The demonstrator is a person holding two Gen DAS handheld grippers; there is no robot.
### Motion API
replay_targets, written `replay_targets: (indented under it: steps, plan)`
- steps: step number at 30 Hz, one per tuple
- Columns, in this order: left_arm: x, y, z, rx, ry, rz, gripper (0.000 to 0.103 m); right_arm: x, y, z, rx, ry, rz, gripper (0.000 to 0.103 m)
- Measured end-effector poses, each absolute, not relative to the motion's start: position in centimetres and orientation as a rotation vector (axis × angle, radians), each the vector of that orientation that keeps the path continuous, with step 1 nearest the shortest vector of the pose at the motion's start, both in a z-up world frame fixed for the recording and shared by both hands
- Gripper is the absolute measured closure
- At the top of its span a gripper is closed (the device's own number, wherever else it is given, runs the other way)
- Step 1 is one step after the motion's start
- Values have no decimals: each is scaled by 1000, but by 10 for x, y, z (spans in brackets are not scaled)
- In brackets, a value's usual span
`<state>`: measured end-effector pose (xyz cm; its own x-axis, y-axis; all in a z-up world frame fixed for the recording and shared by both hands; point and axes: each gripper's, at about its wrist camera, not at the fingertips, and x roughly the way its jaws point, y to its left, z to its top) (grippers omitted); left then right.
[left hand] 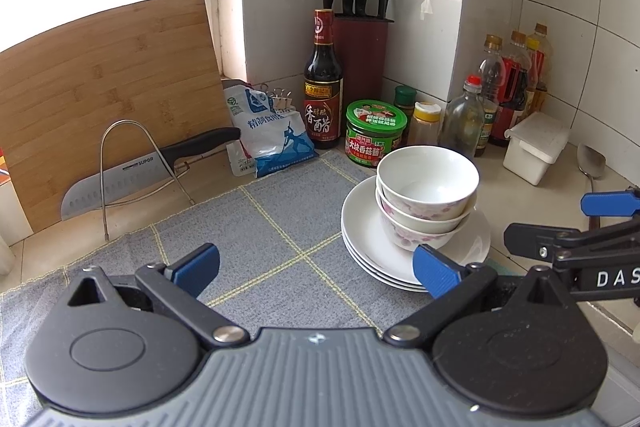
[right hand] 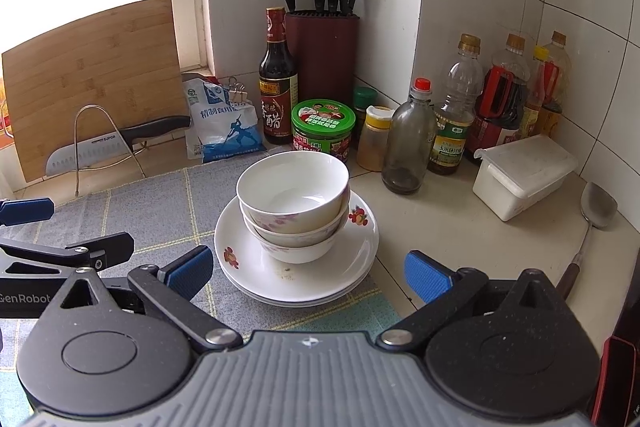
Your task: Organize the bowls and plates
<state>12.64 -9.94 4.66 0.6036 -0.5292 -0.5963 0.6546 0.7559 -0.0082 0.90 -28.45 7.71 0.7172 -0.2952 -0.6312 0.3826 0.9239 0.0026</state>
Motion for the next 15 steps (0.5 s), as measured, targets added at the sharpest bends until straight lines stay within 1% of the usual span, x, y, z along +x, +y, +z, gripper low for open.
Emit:
replay_targets:
  steps: [15]
  plan:
    - [127, -97, 46, 219, 615, -689, 1, 10, -282, 78, 125, 670, -372, 0]
